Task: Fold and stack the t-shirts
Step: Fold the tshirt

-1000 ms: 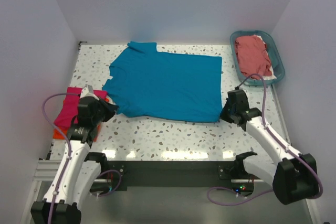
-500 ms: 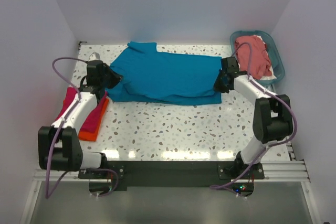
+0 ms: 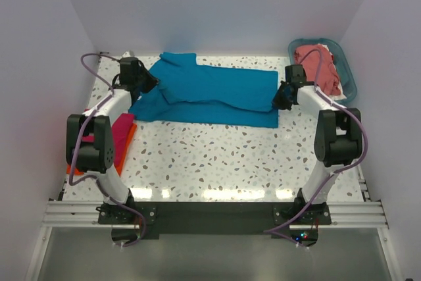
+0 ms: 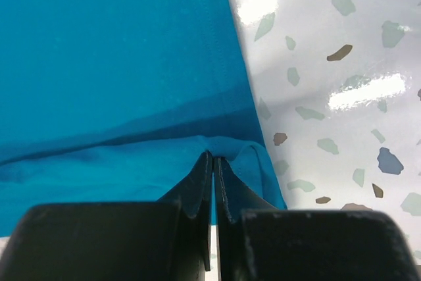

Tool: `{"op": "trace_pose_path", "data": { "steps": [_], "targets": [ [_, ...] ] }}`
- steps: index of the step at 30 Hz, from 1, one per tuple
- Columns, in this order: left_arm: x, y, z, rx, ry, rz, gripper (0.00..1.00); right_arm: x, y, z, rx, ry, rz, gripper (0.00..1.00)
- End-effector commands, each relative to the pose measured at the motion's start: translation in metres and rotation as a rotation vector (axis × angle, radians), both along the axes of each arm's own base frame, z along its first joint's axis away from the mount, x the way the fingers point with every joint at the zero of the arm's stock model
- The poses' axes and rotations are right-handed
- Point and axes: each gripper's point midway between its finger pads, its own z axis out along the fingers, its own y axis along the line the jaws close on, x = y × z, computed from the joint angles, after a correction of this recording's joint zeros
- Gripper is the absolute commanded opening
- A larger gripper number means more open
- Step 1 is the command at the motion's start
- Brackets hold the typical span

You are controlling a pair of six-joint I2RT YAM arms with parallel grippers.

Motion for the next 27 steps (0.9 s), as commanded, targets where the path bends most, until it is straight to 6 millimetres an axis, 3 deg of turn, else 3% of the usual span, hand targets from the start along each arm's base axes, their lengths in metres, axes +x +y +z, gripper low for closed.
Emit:
{"op": "trace_pose_path", "data": {
  "steps": [1, 8, 10, 15, 18, 20, 22, 25, 26, 27],
  "targets": [
    [0.026, -0.007, 0.026, 0.012, -0.100, -0.042, 0.00, 0.014, -0.002, 0.006, 0.004, -0.036, 0.001, 0.00],
    [0.042, -0.015, 0.013, 0.001, -0.089, -0.087, 0.01, 0.019, -0.002, -0.001, 0.032, -0.025, 0.000, 0.00],
    [0.045, -0.016, 0.012, -0.001, -0.093, -0.096, 0.06, 0.024, -0.003, 0.001, 0.034, -0.031, -0.004, 0.02],
    [0.067, -0.010, 0.023, 0.020, -0.134, -0.102, 0.08, 0.042, -0.010, 0.002, 0.053, -0.042, -0.011, 0.15],
    [0.079, -0.015, 0.022, 0.004, -0.128, -0.135, 0.10, 0.053, -0.008, 0.009, 0.071, -0.055, -0.004, 0.35],
    [0.083, -0.017, 0.022, 0.004, -0.129, -0.144, 0.27, 0.055, -0.007, 0.015, 0.076, -0.070, 0.002, 0.49],
    [0.083, -0.015, 0.024, 0.007, -0.132, -0.141, 0.46, 0.052, -0.007, 0.025, 0.069, -0.096, 0.009, 0.51],
    [0.077, -0.009, 0.033, 0.019, -0.143, -0.120, 0.50, 0.040, -0.001, 0.029, 0.031, -0.101, 0.032, 0.49],
    [0.074, -0.008, 0.039, 0.025, -0.152, -0.112, 0.50, 0.037, 0.002, 0.039, 0.017, -0.122, 0.045, 0.48],
    [0.064, -0.005, 0.029, 0.031, -0.093, -0.097, 0.50, 0.032, 0.015, 0.040, 0.005, -0.124, 0.076, 0.43]
  ]
}}
